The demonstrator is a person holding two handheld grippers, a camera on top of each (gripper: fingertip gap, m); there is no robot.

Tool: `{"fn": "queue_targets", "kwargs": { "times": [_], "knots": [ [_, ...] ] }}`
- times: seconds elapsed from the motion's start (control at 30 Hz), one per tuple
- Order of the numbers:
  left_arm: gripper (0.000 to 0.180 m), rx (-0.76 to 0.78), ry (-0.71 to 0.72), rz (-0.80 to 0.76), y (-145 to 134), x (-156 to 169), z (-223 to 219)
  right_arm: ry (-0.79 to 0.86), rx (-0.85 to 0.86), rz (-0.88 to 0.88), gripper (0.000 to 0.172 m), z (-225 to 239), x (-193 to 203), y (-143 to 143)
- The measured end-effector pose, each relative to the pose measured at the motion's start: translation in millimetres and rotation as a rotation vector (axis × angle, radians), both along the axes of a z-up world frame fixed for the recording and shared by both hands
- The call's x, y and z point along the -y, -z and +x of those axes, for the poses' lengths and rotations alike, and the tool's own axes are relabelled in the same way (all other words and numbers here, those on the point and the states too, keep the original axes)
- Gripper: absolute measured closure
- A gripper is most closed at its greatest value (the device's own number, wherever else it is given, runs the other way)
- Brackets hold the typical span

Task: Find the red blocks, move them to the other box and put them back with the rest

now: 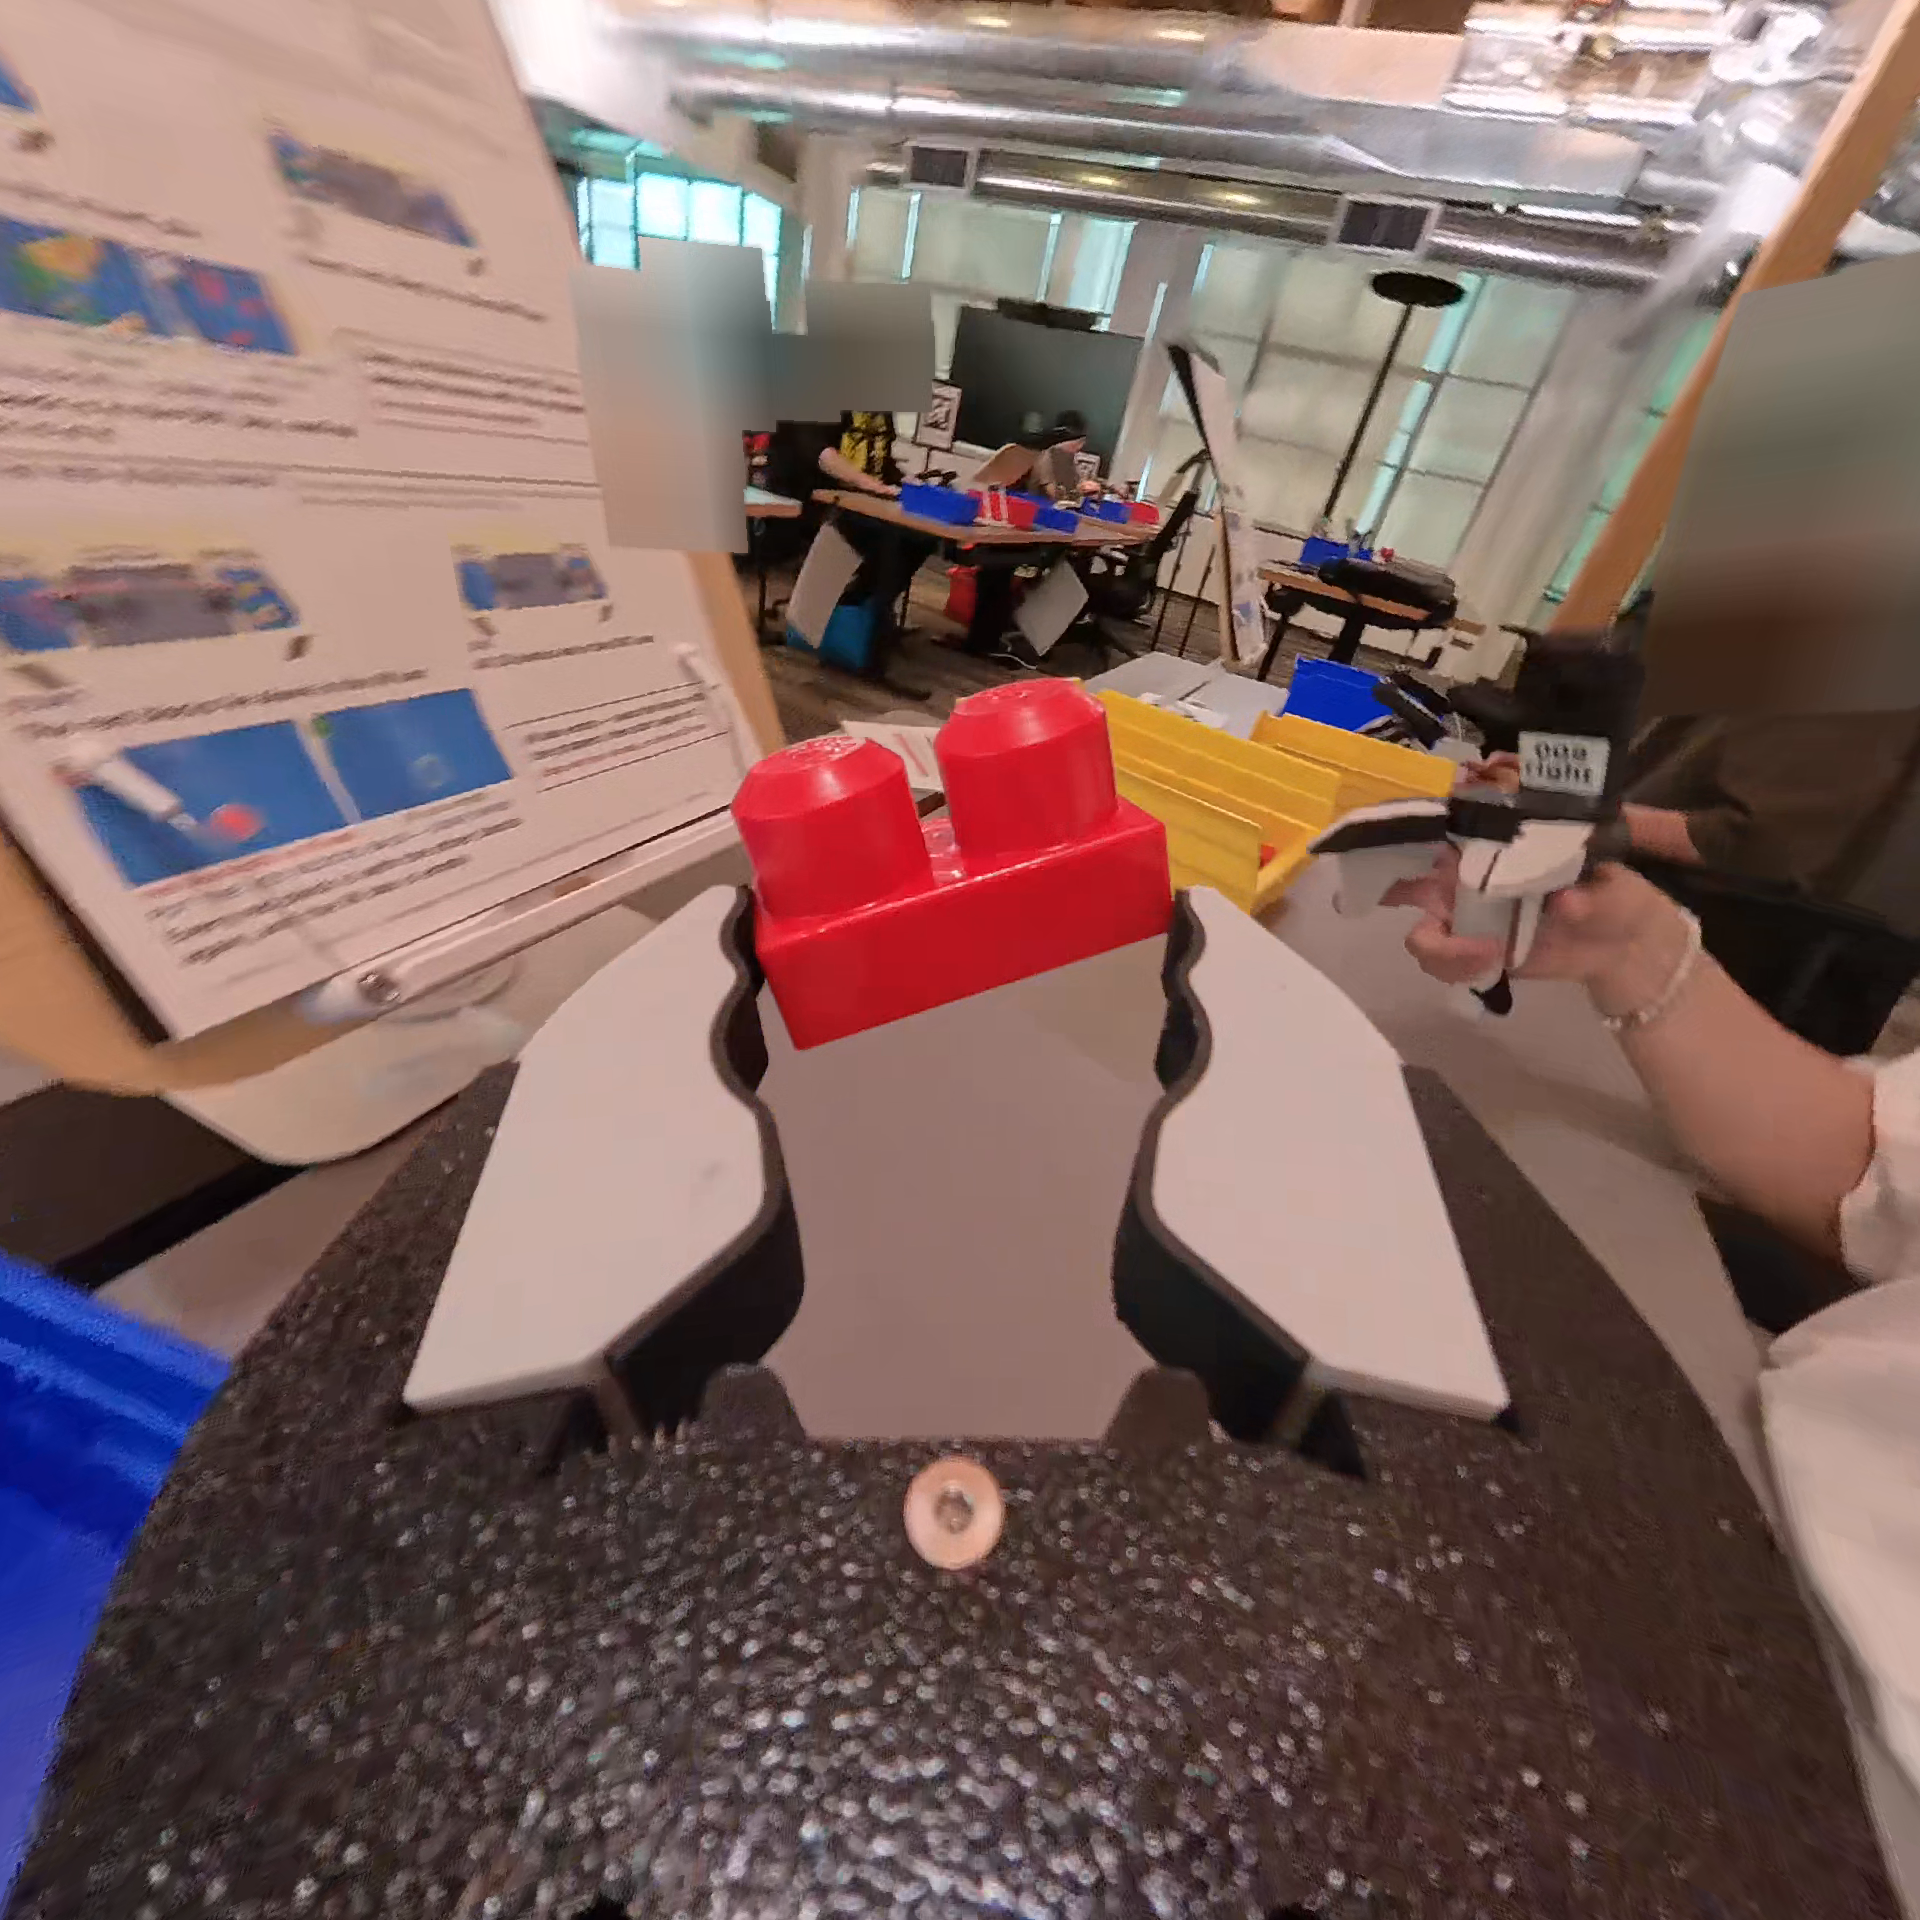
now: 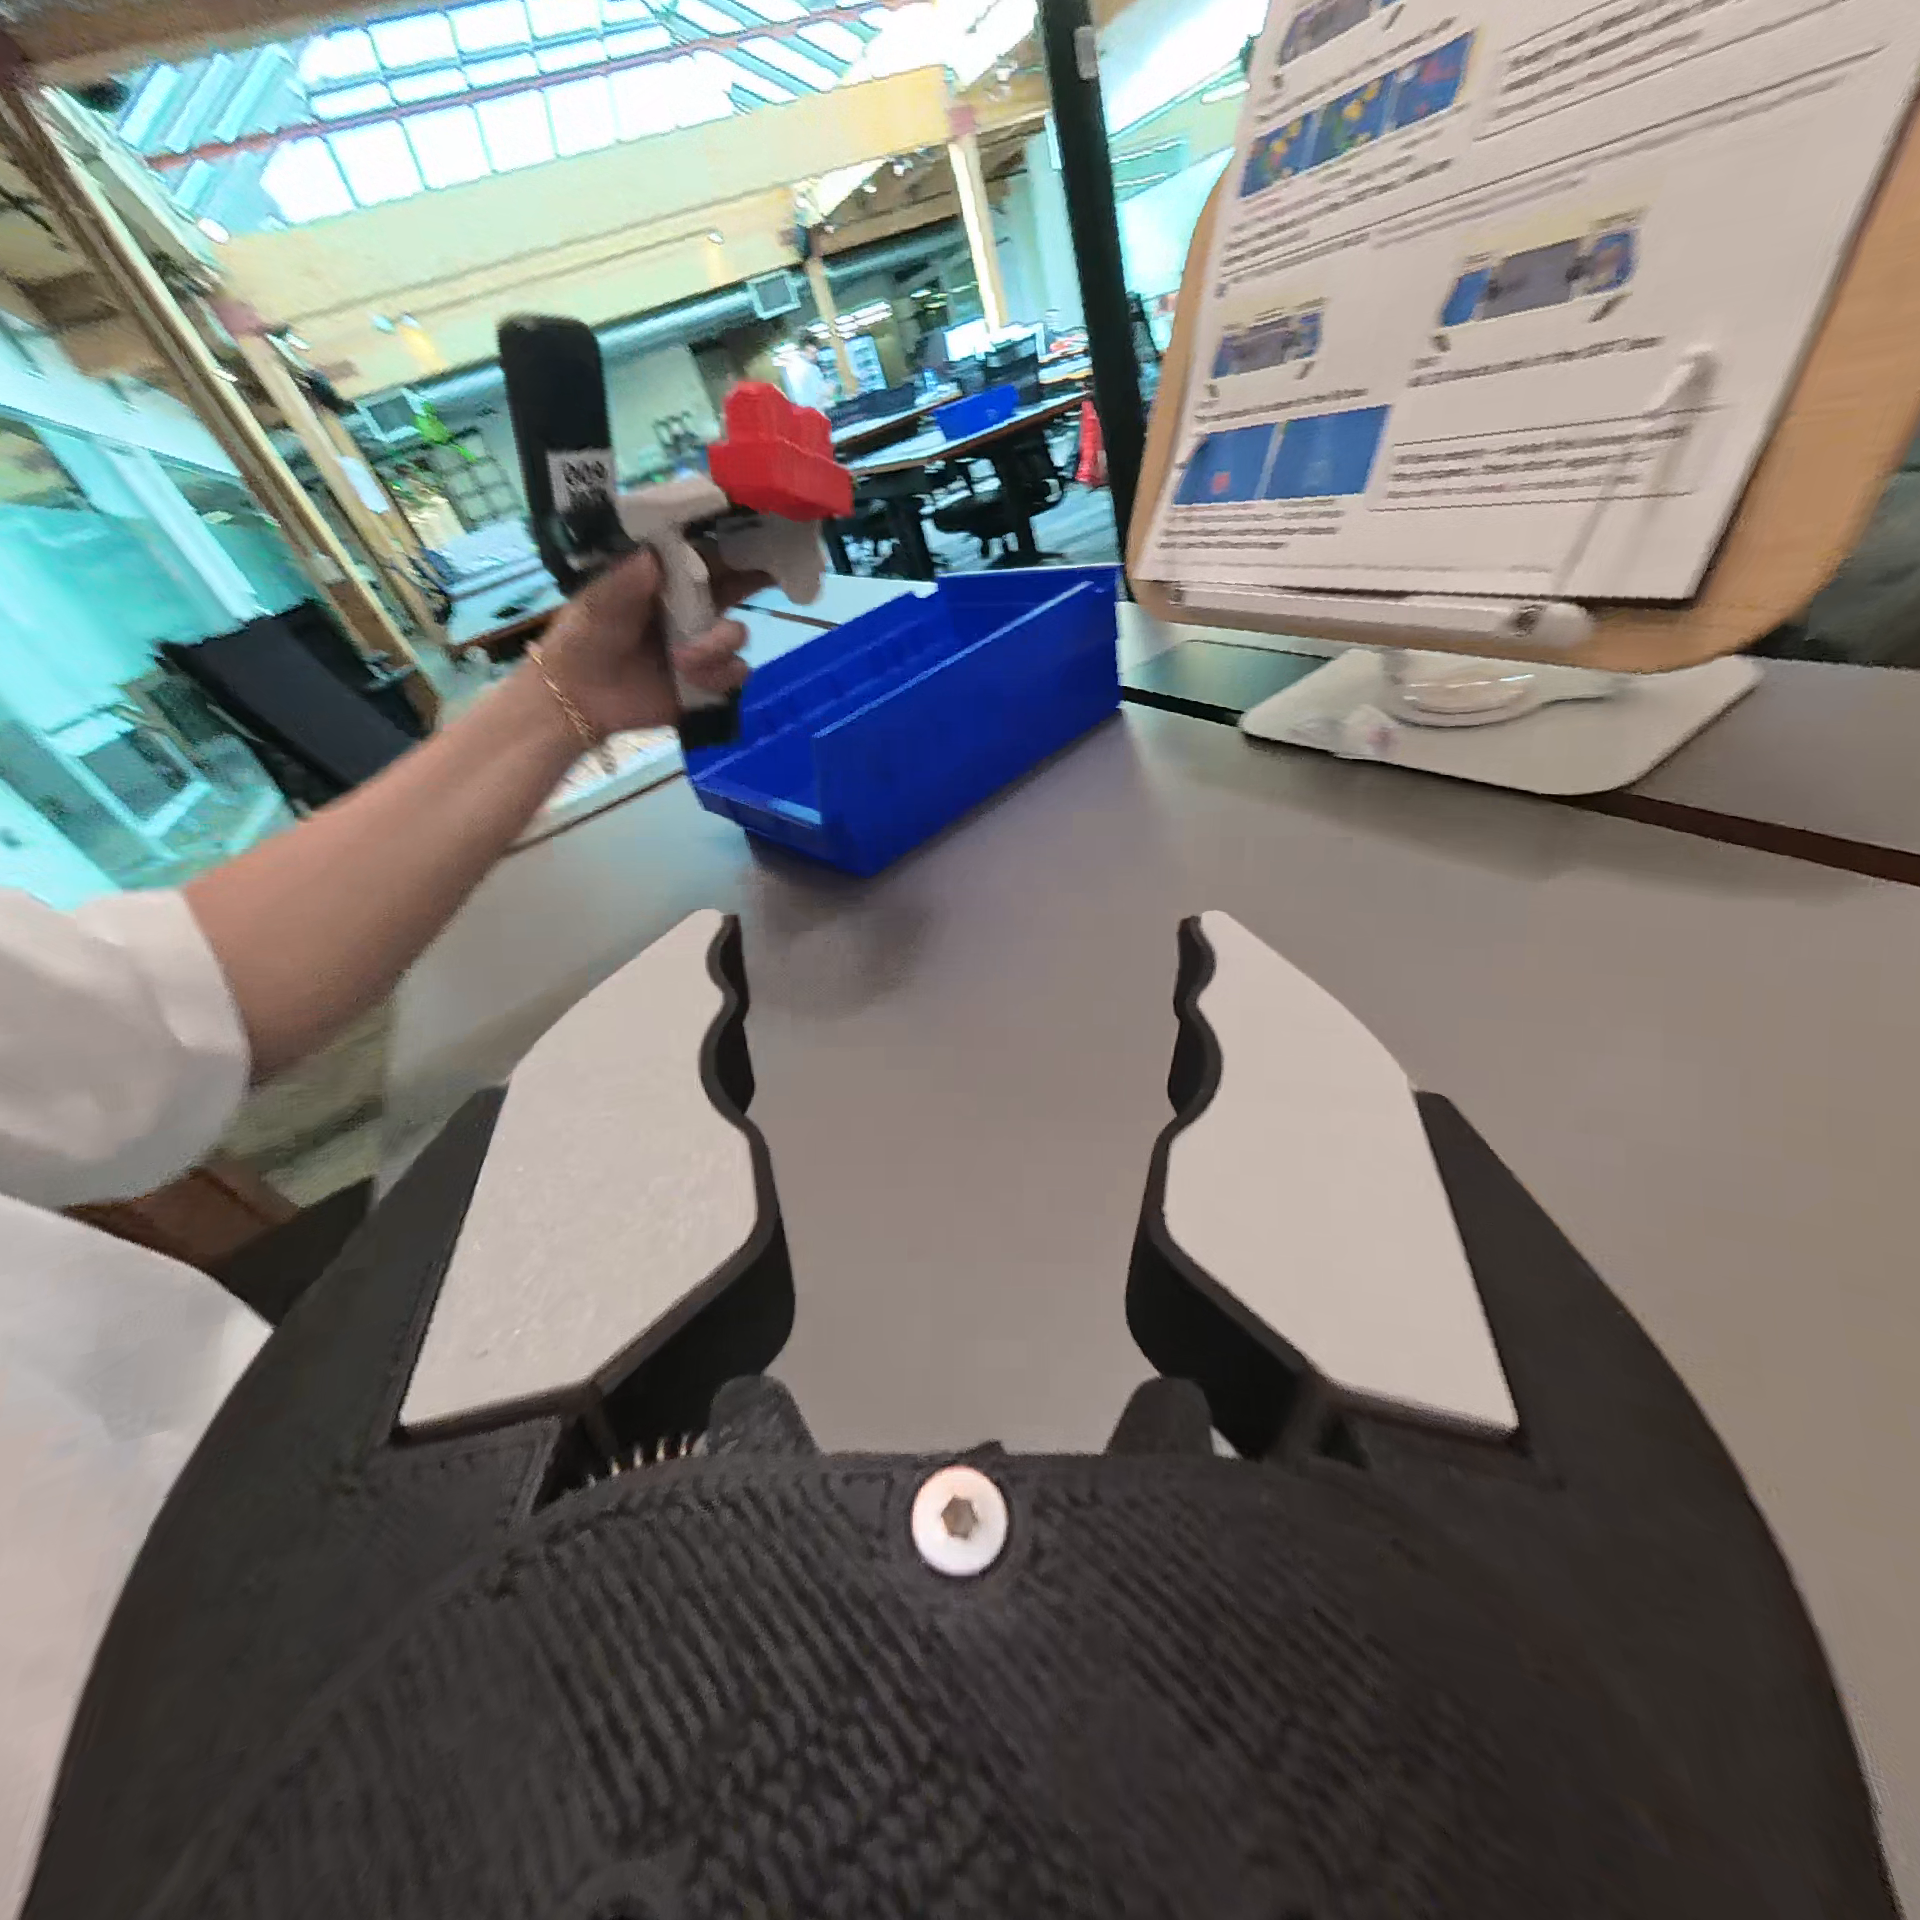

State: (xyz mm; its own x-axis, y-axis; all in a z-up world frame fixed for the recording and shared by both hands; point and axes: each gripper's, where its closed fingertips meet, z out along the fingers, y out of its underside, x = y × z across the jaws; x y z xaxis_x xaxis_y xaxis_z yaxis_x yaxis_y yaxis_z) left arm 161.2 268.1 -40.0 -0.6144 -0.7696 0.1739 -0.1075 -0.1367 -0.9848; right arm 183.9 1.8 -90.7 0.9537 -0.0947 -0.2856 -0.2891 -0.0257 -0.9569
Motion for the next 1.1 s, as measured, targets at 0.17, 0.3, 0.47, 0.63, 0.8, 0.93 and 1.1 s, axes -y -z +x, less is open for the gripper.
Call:
{"fn": "queue_targets", "kwargs": {
  "times": [0.17,0.3,0.47,0.63,0.8,0.93,1.1],
  "knots": [
    [0.107,0.096,-0.05,0.225,32,49,11,0.065,0.009,-0.15,0.079,10,-25,-2],
    [0.107,0.142,-0.18,0.507,57,76,24,0.083,0.128,-0.269,0.084,17,-49,-14],
    [0.107,0.252,-0.253,0.785,68,114,32,-0.055,0.242,-0.456,0.091,7,-92,-8],
    [0.107,0.306,-0.269,0.865,77,133,33,-0.179,0.267,-0.635,0.095,0,-118,16],
    [0.107,0.308,-0.267,0.848,87,141,29,-0.251,0.189,-0.693,0.111,-7,-134,31],
    [0.107,0.3,-0.275,0.829,90,141,28,-0.271,0.172,-0.704,0.137,-11,-142,37],
    [0.106,0.233,-0.305,0.751,100,139,27,-0.298,0.125,-0.771,0.137,-12,-143,48]
  ]
}}
